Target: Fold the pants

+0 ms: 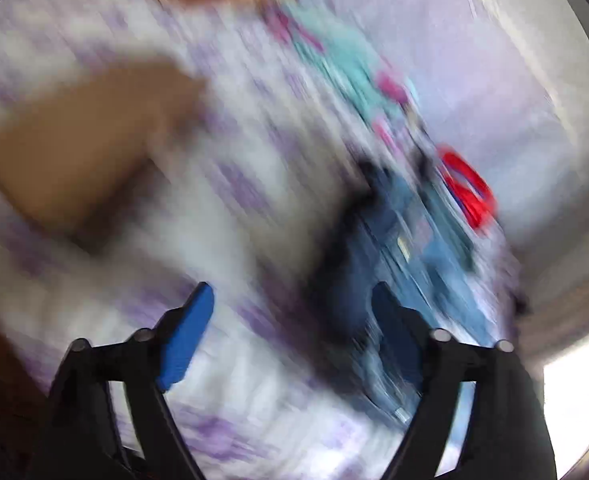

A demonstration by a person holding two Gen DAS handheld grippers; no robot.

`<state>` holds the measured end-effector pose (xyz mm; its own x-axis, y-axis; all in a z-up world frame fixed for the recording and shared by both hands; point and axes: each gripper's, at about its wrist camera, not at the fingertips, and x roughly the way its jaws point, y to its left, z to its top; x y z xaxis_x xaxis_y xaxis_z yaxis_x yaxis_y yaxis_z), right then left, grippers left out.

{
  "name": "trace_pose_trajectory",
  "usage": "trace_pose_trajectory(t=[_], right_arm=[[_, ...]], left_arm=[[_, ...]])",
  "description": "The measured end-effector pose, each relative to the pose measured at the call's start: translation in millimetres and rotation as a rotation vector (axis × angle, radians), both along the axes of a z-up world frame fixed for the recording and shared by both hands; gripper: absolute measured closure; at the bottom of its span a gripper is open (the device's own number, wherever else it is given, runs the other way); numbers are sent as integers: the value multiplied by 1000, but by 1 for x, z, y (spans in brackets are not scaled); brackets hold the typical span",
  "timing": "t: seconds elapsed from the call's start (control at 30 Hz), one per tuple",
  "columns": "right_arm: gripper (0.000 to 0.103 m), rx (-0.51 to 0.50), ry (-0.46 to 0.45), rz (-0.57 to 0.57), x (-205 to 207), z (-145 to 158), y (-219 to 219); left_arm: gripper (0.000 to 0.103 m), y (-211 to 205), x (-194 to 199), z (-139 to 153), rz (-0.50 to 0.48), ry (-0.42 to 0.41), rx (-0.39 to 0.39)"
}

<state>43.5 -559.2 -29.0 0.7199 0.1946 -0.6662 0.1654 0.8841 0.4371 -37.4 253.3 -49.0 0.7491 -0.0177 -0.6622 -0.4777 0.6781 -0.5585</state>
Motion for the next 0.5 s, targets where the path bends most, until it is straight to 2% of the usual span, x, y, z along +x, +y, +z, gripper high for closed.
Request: trace_pose_trajectory(t=[0.07, 0.1, 0.17, 0.23, 0.3, 0.37, 0.43, 0.47, 0.5], right_arm=[[67, -5, -19, 72, 4, 7, 21], [67, -27, -29, 117, 8, 9, 40], [62, -78, -36, 197, 20, 9, 77], [53, -99, -26, 256, 26, 2, 108], [49, -112, 0, 300, 35, -9, 128], [41, -114, 59, 322, 48, -27, 134], [41, -81, 110, 338, 59, -49, 129], [41, -74, 90, 354, 58, -49, 126], [41, -79, 93, 377, 57, -46, 127]], left_arm=[[25, 3, 2, 14, -2, -23, 9], [25, 0, 9, 22, -38, -57, -13], [25, -14, 27, 36, -100, -80, -8], [25, -44, 60, 49, -193, -78, 60], [25, -68, 89, 52, -266, -62, 102], [25, -83, 118, 43, -324, -14, 129], [28, -82, 155, 10, -304, 154, 190], [30, -77, 164, -4, -295, 204, 191], [26, -67, 174, -20, -291, 236, 156]])
